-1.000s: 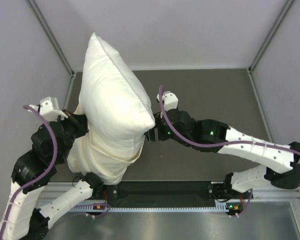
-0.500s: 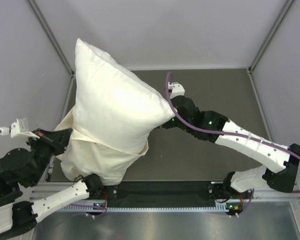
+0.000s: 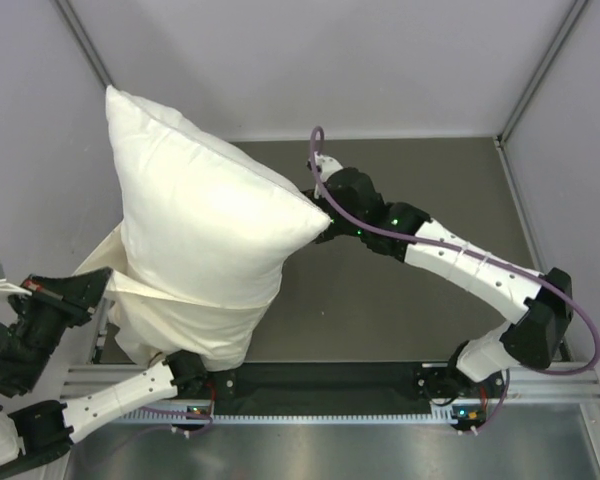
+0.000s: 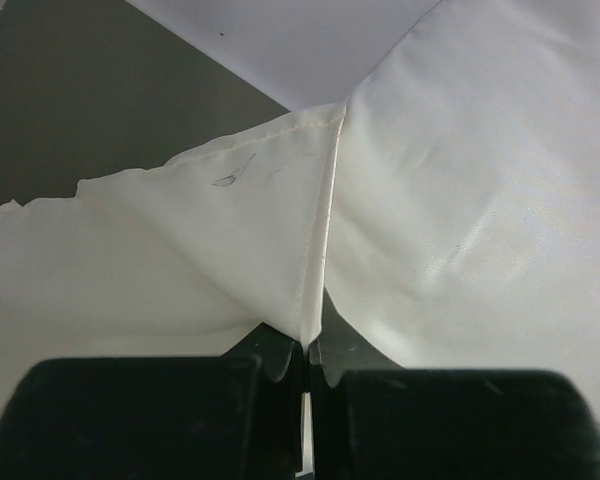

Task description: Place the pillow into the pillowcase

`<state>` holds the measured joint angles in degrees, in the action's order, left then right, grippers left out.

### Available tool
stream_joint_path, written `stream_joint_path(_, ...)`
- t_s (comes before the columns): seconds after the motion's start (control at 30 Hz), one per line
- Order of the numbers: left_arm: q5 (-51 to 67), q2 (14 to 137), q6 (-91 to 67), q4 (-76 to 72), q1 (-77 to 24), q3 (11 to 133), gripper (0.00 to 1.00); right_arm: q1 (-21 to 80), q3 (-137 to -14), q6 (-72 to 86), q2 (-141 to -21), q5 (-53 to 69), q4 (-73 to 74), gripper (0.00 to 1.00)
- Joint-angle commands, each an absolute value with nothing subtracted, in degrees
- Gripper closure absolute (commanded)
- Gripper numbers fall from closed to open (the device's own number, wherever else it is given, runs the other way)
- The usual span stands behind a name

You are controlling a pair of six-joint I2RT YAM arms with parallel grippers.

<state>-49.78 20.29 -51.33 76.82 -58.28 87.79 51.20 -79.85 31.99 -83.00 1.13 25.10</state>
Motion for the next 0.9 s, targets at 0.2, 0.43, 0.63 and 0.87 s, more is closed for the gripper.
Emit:
stream_joint_path(0.2, -52.6, 22.2, -52.9, 83.4, -58.4, 90.6, 1.00, 59.5, -87.4, 28.0, -85.6, 8.3, 22.3, 0.22)
stream_joint_path(0.43, -50.8, 24.7, -52.6, 83.0, -58.4, 89.4, 1.00, 62.8, -91.7, 27.0, -83.8, 3.0, 26.8, 0.22)
stream_joint_path(0.63, -50.7, 24.6, -52.2, 81.7, -58.4, 89.7, 1.00, 65.2, -94.3, 26.0, -85.7, 0.3, 30.8, 0.24)
stream_joint_path(0.87, -50.4, 25.0, -52.6, 83.2, -58.4, 91.6, 1.00, 66.5, -95.4, 26.5, -88.6, -3.3, 33.2, 0.31)
